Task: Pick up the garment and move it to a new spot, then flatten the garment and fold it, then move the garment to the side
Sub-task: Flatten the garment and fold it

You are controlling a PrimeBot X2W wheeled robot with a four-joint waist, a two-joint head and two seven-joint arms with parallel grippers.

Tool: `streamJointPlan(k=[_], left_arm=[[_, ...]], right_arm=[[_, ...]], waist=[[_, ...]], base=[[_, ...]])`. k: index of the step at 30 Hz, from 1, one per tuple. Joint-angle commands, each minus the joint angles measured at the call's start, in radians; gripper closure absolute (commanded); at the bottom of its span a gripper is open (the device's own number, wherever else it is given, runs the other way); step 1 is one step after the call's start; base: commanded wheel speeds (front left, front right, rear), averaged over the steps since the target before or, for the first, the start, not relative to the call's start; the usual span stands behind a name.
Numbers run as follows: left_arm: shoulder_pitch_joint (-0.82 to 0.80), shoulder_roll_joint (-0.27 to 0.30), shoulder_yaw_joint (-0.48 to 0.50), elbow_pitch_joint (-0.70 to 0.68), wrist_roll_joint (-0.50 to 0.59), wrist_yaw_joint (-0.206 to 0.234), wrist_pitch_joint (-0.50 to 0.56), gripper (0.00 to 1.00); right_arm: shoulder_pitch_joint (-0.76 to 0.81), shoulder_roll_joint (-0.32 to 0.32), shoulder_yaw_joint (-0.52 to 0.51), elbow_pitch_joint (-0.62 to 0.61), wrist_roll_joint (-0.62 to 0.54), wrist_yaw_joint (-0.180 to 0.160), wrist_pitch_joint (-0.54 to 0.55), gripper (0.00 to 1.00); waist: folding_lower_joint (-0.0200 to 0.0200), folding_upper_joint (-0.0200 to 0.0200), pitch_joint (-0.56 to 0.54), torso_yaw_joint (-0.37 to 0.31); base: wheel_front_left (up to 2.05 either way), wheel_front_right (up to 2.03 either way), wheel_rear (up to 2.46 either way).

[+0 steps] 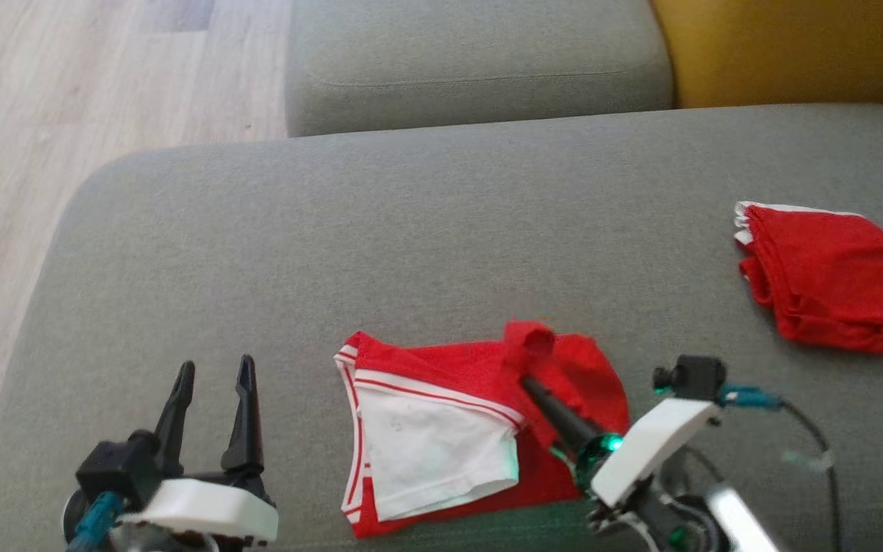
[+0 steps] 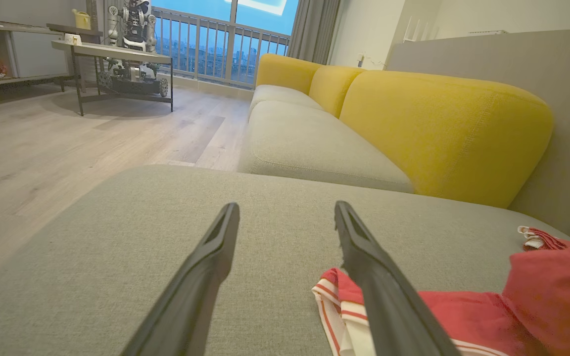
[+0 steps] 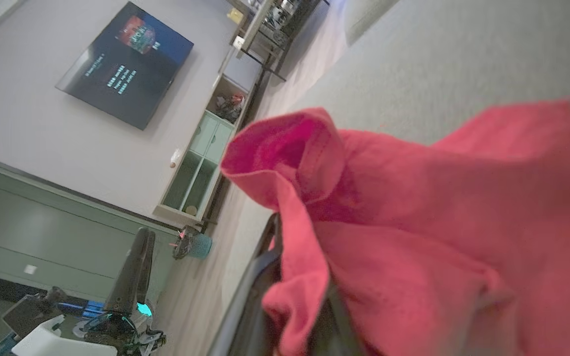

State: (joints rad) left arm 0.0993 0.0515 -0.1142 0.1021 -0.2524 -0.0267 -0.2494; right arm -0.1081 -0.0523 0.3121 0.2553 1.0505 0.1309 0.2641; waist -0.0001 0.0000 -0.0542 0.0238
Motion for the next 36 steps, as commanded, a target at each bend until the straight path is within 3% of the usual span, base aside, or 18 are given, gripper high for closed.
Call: streamJointPlan(k=[1, 11, 21, 22, 23, 24, 31, 36], left_arm=[[-0.042, -0.001, 0.026, -0.030, -0.006, 0.004, -0.012, 0.00], [-0.051, -0.001, 0.004, -0.014, -0.015, 0.007, -0.012, 0.00], [-0.063, -0.001, 0.001, -0.005, -0.016, 0.003, -0.012, 0.00], [-0.065, -0.001, 0.002, -0.004, -0.016, 0.002, -0.012, 0.00], [-0.066, -0.001, 0.002, -0.003, -0.015, 0.002, -0.012, 0.00], [-0.067, -0.001, 0.003, -0.002, -0.015, 0.002, -0.012, 0.00], [-0.072, -0.001, 0.013, 0.001, -0.011, 0.000, -0.012, 0.00], [-0.068, -0.001, 0.023, -0.005, -0.010, 0.004, -0.012, 0.00]], right_arm=[[-0.073, 0.002, 0.063, 0.008, 0.065, 0.000, -0.051, 1.00], [-0.304, 0.002, 0.404, 0.274, 0.480, 0.000, -0.295, 1.00], [-0.457, 0.002, 0.692, 0.459, 0.710, 0.000, -0.447, 1.00], [-0.469, 0.002, 0.718, 0.470, 0.735, 0.000, -0.460, 0.85], [-0.480, 0.002, 0.742, 0.478, 0.763, 0.000, -0.470, 0.29], [-0.488, 0.002, 0.763, 0.482, 0.793, 0.000, -0.477, 0.00], [-0.567, 0.002, 0.893, 0.450, 0.929, 0.000, -0.516, 0.00], [-0.634, 0.002, 0.881, 0.490, 0.910, 0.000, -0.525, 0.00]], waist=[[0.0001, 0.0000, 0.002, 0.017], [0.0001, 0.0000, 0.025, 0.101], [0.0001, 0.0000, 0.054, 0.154], [0.0001, 0.0000, 0.056, 0.156], [0.0001, 0.0000, 0.058, 0.158], [0.0001, 0.0000, 0.060, 0.160], [0.0001, 0.0000, 0.062, 0.146], [0.0001, 0.0000, 0.047, 0.118]], base=[[0.00, 0.00, 0.00], [0.00, 0.00, 0.00], [0.00, 0.00, 0.00], [0.00, 0.00, 0.00], [0.00, 0.00, 0.00], [0.00, 0.00, 0.00], [0.00, 0.00, 0.00], [0.00, 0.00, 0.00]])
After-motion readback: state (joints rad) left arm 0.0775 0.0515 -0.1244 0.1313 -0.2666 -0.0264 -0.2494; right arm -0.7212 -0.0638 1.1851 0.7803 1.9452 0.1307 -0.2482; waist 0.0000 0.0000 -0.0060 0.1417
